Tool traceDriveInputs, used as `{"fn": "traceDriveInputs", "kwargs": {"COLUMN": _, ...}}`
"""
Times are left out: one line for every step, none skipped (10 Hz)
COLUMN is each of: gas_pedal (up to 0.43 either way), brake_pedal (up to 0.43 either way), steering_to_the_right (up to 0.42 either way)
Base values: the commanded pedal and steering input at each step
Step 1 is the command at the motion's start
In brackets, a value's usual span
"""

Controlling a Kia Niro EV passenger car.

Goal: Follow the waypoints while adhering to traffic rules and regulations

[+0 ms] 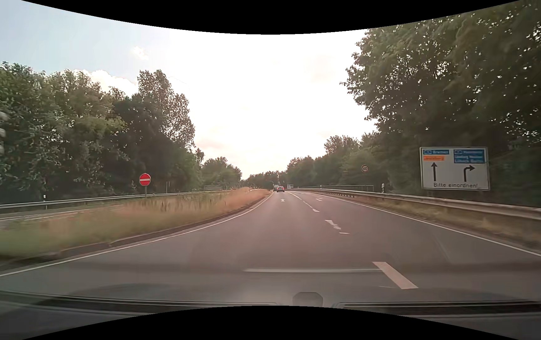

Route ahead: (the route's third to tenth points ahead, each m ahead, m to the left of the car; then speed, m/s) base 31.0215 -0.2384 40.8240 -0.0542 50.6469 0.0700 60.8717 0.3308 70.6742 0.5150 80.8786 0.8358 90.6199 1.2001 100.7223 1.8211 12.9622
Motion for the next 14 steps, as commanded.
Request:
{"fn": "traceDriveInputs", "kwargs": {"gas_pedal": 0.177, "brake_pedal": 0.0, "steering_to_the_right": -0.001}}
{"fn": "traceDriveInputs", "kwargs": {"gas_pedal": 0.177, "brake_pedal": 0.0, "steering_to_the_right": -0.001}}
{"fn": "traceDriveInputs", "kwargs": {"gas_pedal": 0.177, "brake_pedal": 0.0, "steering_to_the_right": -0.001}}
{"fn": "traceDriveInputs", "kwargs": {"gas_pedal": 0.177, "brake_pedal": 0.0, "steering_to_the_right": -0.001}}
{"fn": "traceDriveInputs", "kwargs": {"gas_pedal": 0.177, "brake_pedal": 0.0, "steering_to_the_right": -0.001}}
{"fn": "traceDriveInputs", "kwargs": {"gas_pedal": 0.177, "brake_pedal": 0.0, "steering_to_the_right": -0.001}}
{"fn": "traceDriveInputs", "kwargs": {"gas_pedal": 0.169, "brake_pedal": 0.0, "steering_to_the_right": -0.002}}
{"fn": "traceDriveInputs", "kwargs": {"gas_pedal": 0.169, "brake_pedal": 0.0, "steering_to_the_right": -0.002}}
{"fn": "traceDriveInputs", "kwargs": {"gas_pedal": 0.157, "brake_pedal": 0.0, "steering_to_the_right": -0.002}}
{"fn": "traceDriveInputs", "kwargs": {"gas_pedal": 0.157, "brake_pedal": 0.0, "steering_to_the_right": -0.002}}
{"fn": "traceDriveInputs", "kwargs": {"gas_pedal": 0.157, "brake_pedal": 0.0, "steering_to_the_right": -0.002}}
{"fn": "traceDriveInputs", "kwargs": {"gas_pedal": 0.157, "brake_pedal": 0.0, "steering_to_the_right": -0.003}}
{"fn": "traceDriveInputs", "kwargs": {"gas_pedal": 0.15, "brake_pedal": 0.0, "steering_to_the_right": -0.003}}
{"fn": "traceDriveInputs", "kwargs": {"gas_pedal": 0.15, "brake_pedal": 0.0, "steering_to_the_right": -0.004}}
